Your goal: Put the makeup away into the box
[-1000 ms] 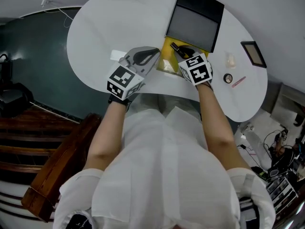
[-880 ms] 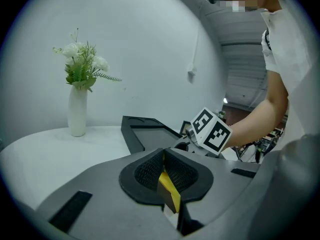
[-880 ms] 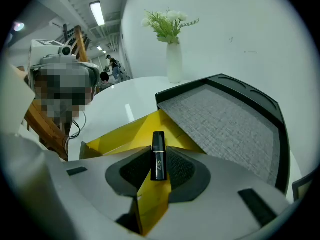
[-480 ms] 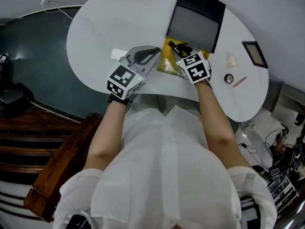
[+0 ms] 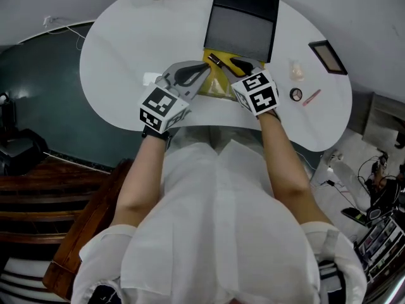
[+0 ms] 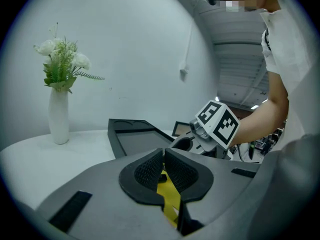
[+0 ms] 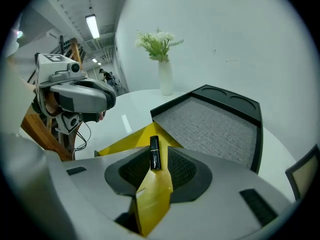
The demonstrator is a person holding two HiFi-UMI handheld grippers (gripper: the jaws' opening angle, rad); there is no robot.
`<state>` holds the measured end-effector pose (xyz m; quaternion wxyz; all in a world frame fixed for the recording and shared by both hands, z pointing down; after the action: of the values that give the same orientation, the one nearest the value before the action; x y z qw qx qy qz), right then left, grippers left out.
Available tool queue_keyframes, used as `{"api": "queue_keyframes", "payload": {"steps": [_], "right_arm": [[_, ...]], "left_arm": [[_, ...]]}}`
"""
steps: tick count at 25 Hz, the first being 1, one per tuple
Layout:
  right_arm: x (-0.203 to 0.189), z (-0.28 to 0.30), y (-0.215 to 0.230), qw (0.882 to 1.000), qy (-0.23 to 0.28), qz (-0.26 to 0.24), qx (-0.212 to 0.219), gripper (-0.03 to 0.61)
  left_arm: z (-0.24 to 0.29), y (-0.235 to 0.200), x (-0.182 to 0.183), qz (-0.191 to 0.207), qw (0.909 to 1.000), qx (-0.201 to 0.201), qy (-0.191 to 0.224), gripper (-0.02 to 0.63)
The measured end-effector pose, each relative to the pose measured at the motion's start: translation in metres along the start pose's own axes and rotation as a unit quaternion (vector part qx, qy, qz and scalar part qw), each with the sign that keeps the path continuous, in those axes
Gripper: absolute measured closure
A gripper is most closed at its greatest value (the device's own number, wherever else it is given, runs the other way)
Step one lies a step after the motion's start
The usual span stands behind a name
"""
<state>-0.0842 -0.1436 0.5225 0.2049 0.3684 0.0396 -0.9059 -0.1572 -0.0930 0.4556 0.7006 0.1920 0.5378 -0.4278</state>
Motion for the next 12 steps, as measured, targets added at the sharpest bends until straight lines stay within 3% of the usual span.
{"api": "queue_keyframes", "payload": {"steps": [5,12], "right_arm": [[-0.006,-0.034,0.009,0.999,0.018,0.021,-0.029,0.485],[-0.047,-0.086,0.043,0.993,0.031,0.074,-0.085,0.485]], "left_arm": [[0.017,0.020,0.014,0.018,0.9992,-0.034,0.004,0.588],[0.059,0.062,0.023,0.040,0.9949,-0.092,-0.005,0.588]]}}
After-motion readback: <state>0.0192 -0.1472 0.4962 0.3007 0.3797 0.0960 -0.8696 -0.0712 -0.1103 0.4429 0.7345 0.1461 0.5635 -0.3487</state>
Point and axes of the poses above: the fingertips, and each gripper's own axes: z forward along the fingers, y to its right, x out of its top, the point moved 3 cm from there along -z, backward along the fingers, and after that the axes turned 1 degree about x, right-handed, at the moved point
